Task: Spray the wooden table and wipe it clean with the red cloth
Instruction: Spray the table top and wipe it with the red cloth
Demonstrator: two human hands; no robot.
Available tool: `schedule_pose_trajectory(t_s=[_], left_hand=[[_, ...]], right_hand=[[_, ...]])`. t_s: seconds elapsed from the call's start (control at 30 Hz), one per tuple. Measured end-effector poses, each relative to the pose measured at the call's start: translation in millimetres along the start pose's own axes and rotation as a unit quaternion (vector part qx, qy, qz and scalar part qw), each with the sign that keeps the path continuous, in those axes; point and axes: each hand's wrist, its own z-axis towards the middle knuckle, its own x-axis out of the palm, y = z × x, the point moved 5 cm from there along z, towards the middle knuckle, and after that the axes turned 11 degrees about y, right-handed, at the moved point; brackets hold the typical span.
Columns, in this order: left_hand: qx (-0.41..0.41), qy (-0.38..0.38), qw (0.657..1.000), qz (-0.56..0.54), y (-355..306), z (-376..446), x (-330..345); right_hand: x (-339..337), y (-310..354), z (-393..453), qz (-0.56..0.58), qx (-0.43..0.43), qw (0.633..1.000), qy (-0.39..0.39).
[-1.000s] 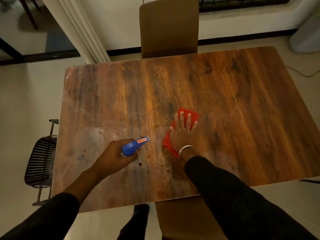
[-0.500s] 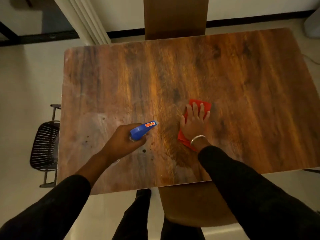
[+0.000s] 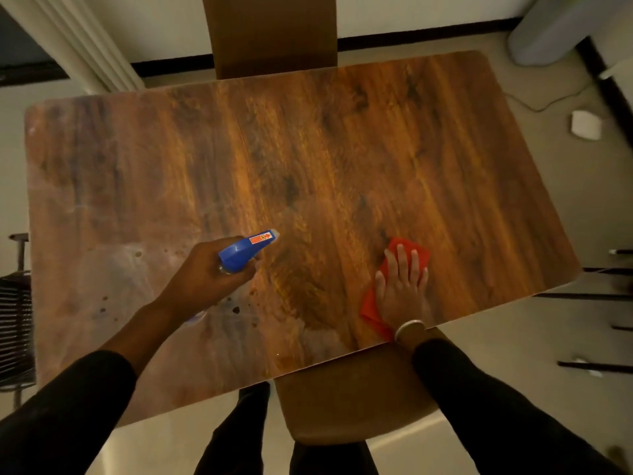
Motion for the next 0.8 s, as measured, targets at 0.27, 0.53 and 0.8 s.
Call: schedule_pose_trajectory(t_s=[0.27, 0.53, 0.8], left_hand=[[0.016, 0.052, 0.998, 0.035, -11.7, 25.5, 23.3], [0.03, 0.056, 0.997, 0.031, -24.6, 39.7, 35.6], [0.01, 0.055, 0.998, 0.034, -15.5, 31.7, 51.6]], right_hand=[[28.8, 110.0, -20.8, 0.073, -0.047, 0.995, -0.044], [20.5, -15.2, -26.3, 0.198, 0.195, 0.96, -0.027], [44.4, 70.1, -44.8, 0.172, 0.058, 0.983, -0.011]])
